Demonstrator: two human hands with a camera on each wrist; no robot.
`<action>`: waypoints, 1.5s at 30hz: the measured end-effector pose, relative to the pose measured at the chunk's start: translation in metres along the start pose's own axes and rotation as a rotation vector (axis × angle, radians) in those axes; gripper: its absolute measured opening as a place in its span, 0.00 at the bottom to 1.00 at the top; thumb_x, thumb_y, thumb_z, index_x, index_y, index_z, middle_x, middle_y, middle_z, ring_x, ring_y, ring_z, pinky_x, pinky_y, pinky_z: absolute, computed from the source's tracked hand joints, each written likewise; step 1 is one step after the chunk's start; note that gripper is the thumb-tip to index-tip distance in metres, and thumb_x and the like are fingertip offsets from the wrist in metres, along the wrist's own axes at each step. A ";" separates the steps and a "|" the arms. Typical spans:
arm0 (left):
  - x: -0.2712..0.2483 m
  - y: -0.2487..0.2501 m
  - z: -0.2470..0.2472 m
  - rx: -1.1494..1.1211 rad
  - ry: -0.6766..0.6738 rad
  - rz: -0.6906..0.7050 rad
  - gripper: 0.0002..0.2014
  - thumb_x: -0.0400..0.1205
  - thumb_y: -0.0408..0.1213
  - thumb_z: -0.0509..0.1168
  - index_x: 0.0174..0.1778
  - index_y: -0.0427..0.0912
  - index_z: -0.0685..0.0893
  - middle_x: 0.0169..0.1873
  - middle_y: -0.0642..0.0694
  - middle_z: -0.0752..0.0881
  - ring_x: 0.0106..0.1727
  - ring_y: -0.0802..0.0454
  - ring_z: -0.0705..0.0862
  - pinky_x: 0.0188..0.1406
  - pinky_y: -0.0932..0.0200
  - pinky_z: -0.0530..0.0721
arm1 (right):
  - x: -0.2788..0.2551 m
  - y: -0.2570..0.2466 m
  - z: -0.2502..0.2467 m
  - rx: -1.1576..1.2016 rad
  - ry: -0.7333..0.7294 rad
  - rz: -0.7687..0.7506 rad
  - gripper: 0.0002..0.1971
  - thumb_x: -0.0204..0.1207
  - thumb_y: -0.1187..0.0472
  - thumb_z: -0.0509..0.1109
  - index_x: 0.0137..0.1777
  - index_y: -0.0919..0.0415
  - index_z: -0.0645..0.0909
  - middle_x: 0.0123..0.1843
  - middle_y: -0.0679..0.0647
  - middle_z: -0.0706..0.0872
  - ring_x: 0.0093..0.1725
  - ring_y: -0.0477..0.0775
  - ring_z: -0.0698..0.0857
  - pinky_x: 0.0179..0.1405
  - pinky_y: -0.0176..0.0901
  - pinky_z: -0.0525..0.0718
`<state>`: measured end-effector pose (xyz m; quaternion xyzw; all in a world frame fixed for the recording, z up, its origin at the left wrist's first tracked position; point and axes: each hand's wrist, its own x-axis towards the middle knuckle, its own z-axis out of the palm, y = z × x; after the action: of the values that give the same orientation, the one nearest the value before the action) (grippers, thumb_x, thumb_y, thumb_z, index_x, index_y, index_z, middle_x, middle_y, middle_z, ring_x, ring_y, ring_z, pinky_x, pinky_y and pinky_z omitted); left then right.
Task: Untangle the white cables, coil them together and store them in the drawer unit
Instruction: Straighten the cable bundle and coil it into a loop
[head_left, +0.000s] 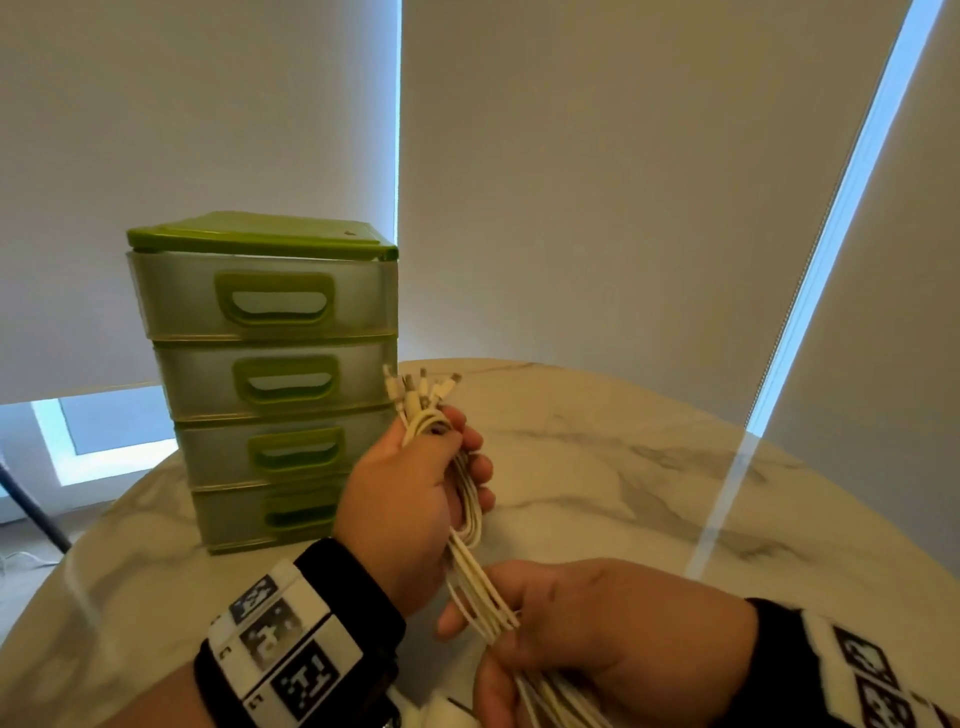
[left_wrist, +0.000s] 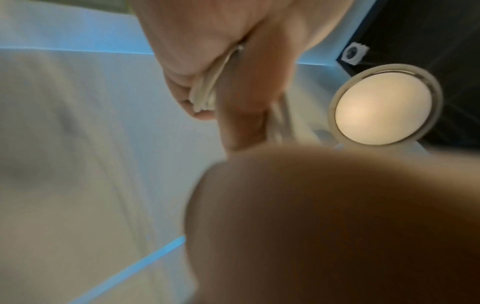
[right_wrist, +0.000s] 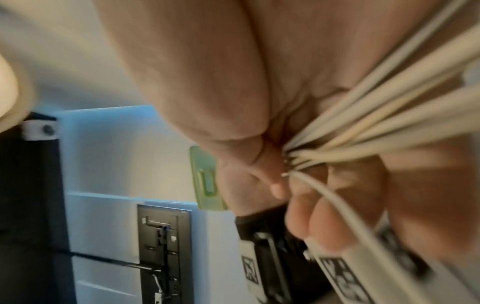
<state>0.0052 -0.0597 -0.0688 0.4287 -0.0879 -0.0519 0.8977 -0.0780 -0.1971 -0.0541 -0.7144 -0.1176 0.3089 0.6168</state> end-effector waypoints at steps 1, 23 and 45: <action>0.001 0.006 0.000 -0.055 -0.016 0.016 0.12 0.86 0.26 0.53 0.43 0.43 0.78 0.31 0.44 0.81 0.28 0.48 0.78 0.27 0.55 0.75 | 0.001 0.003 0.000 -0.014 -0.016 -0.019 0.15 0.82 0.58 0.65 0.68 0.52 0.82 0.52 0.56 0.87 0.48 0.50 0.85 0.57 0.43 0.76; -0.029 -0.011 -0.001 0.192 -0.337 -0.586 0.10 0.61 0.28 0.65 0.36 0.38 0.86 0.48 0.27 0.85 0.49 0.32 0.83 0.51 0.39 0.77 | -0.010 0.032 -0.029 0.049 0.602 0.033 0.23 0.73 0.78 0.64 0.58 0.52 0.66 0.28 0.58 0.72 0.21 0.54 0.67 0.24 0.47 0.61; -0.004 0.004 -0.012 0.419 -0.066 -0.204 0.13 0.81 0.22 0.58 0.44 0.47 0.77 0.34 0.42 0.76 0.27 0.50 0.71 0.26 0.56 0.73 | -0.033 0.029 -0.075 0.345 0.153 -0.075 0.34 0.65 0.56 0.83 0.67 0.74 0.79 0.54 0.74 0.85 0.42 0.69 0.89 0.41 0.57 0.90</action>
<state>0.0042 -0.0475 -0.0741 0.6104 -0.0826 -0.1369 0.7758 -0.0656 -0.2822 -0.0687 -0.6145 -0.0422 0.2458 0.7485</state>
